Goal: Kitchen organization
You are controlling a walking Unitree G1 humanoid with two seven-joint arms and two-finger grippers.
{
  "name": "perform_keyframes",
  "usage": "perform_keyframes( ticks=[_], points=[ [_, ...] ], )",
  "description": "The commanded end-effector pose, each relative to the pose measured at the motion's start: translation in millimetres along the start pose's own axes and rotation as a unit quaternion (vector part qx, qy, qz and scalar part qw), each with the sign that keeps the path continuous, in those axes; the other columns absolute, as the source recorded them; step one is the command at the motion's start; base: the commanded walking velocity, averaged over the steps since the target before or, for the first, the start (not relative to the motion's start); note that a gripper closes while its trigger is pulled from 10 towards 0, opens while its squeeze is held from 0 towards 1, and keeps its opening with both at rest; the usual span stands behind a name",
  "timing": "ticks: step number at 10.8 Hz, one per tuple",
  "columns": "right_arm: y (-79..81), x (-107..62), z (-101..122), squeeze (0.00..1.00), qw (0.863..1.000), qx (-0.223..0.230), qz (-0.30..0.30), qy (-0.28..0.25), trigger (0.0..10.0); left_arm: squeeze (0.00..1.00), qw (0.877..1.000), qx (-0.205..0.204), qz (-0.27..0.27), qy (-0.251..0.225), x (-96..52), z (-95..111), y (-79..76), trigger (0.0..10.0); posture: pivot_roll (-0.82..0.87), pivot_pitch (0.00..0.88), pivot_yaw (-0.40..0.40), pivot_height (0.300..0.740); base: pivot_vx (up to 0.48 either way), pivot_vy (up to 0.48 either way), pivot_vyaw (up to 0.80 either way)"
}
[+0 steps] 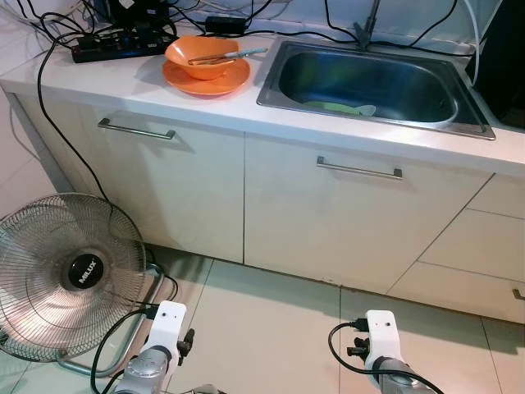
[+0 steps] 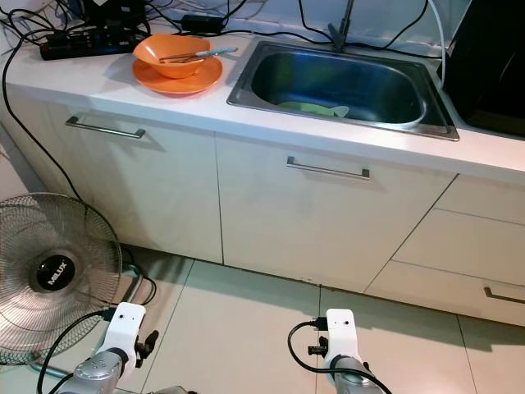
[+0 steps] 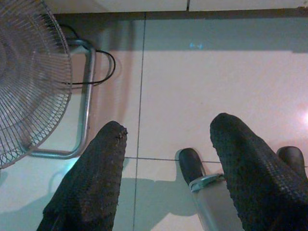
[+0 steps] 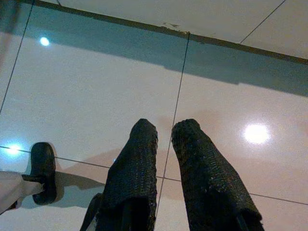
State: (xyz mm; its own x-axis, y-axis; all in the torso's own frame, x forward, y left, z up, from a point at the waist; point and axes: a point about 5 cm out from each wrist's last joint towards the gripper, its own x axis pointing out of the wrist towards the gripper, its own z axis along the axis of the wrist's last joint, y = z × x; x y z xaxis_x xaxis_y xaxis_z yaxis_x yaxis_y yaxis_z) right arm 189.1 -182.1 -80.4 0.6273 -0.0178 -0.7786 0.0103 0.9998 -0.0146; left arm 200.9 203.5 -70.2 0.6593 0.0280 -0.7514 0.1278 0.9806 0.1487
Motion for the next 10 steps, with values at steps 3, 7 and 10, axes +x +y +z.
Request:
perform_keyframes(
  ticks=[3,7,10],
  points=[
    [-1.7,-0.9,-3,0.0,1.0,-0.003,0.001,0.005,10.0,0.0,1.0,0.004,-0.006,0.007,-1.4,-6,-1.3,10.0,0.08,0.0,-0.028,0.74,0.0,0.0,0.0],
    [-6.6,1.0,9,0.0,1.0,-0.011,0.002,-0.013,10.0,0.0,1.0,-0.023,-0.006,-0.016,1.2,6,-3.4,10.0,0.07,0.075,-0.034,0.74,0.0,0.0,0.0],
    [-5.6,0.9,8,0.0,1.0,-0.012,0.005,-0.013,10.0,0.0,1.0,-0.02,-0.008,-0.016,0.9,5,-3.1,10.0,0.07,0.061,-0.032,0.74,0.0,0.0,0.0]
  ],
)
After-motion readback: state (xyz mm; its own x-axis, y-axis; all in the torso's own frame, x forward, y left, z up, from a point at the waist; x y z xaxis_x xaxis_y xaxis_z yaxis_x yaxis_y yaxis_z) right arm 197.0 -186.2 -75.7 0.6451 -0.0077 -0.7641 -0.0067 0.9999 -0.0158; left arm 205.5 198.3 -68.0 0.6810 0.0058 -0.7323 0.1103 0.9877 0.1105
